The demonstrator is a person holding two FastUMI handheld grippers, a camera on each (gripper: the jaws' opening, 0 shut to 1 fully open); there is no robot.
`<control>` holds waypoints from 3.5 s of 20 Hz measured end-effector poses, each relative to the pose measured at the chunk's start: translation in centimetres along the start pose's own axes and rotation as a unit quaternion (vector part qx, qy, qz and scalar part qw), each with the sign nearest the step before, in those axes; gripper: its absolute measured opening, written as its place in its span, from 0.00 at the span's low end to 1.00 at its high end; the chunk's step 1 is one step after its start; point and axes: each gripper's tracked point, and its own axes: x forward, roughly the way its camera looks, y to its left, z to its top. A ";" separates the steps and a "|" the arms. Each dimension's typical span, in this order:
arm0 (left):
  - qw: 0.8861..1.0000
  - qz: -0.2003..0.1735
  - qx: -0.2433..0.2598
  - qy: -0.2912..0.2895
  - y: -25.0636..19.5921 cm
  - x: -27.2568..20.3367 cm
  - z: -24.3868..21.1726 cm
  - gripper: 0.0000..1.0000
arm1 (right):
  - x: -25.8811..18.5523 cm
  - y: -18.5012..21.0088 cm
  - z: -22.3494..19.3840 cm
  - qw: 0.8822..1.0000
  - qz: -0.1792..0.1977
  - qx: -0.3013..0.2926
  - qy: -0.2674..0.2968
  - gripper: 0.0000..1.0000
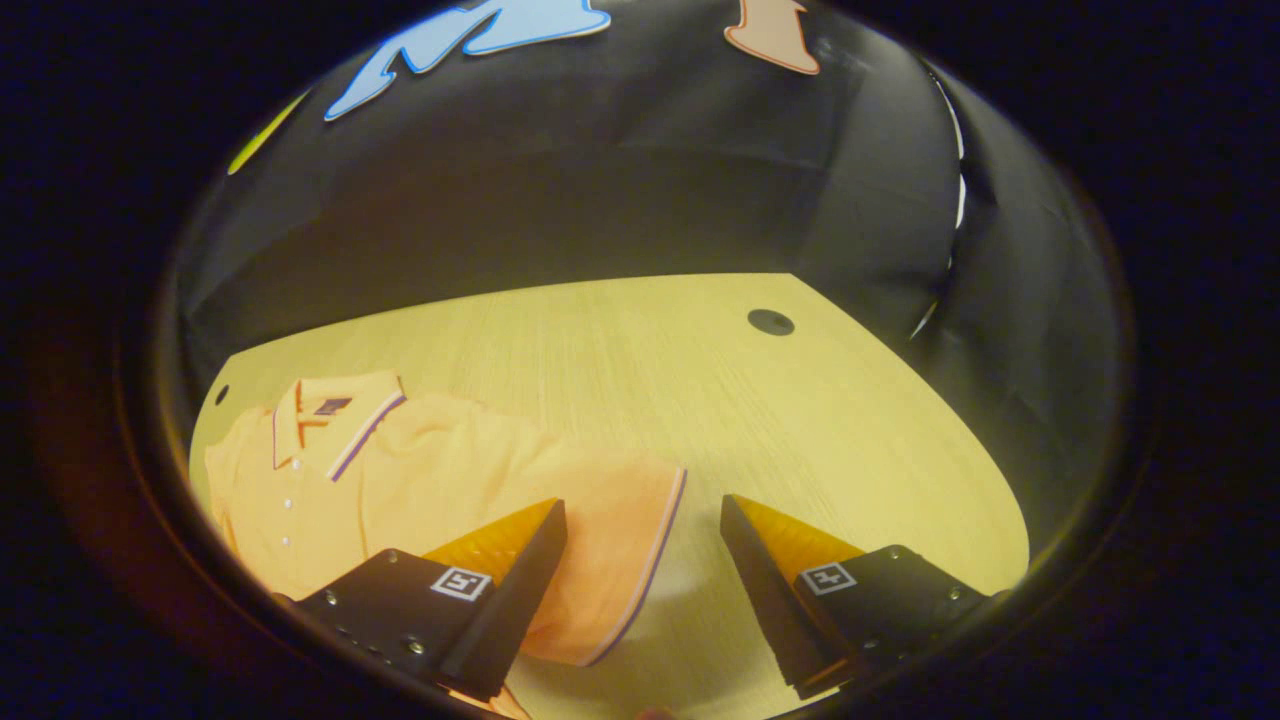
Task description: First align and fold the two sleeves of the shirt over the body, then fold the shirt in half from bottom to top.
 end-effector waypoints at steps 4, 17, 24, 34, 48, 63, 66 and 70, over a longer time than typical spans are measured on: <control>1.000 0.000 0.005 0.002 -0.2 -0.5 0.0 0.95 | 0.9 -0.3 -0.6 1.000 0.003 0.003 0.017 0.96; 1.000 -0.005 0.004 -0.005 -1.1 -2.4 0.5 0.95 | 0.7 0.6 -1.1 0.999 0.036 0.015 0.038 0.38; 1.000 0.000 0.000 -0.009 -0.5 -3.8 0.6 0.95 | 0.0 0.9 -0.4 0.999 0.028 0.019 0.041 0.05; 1.000 0.012 -0.008 -0.024 0.9 -4.7 1.4 0.95 | -4.5 6.9 4.5 0.992 0.078 -0.091 -0.047 0.04; 1.000 0.003 -0.023 -0.013 4.8 -1.0 -0.1 0.95 | -5.1 15.1 0.1 0.982 0.116 -0.146 -0.007 0.06; 0.998 -0.047 -0.030 -0.007 5.6 4.7 -1.7 0.95 | -11.3 16.4 0.4 0.985 0.116 -0.118 -0.042 0.51; 0.998 -0.061 -0.030 0.000 5.5 6.3 -2.6 0.95 | -14.5 17.0 1.2 0.984 0.121 -0.111 -0.073 0.61; 0.997 -0.074 -0.027 0.023 5.8 9.4 -4.7 0.95 | -19.5 17.5 2.2 0.982 0.116 -0.098 -0.113 0.75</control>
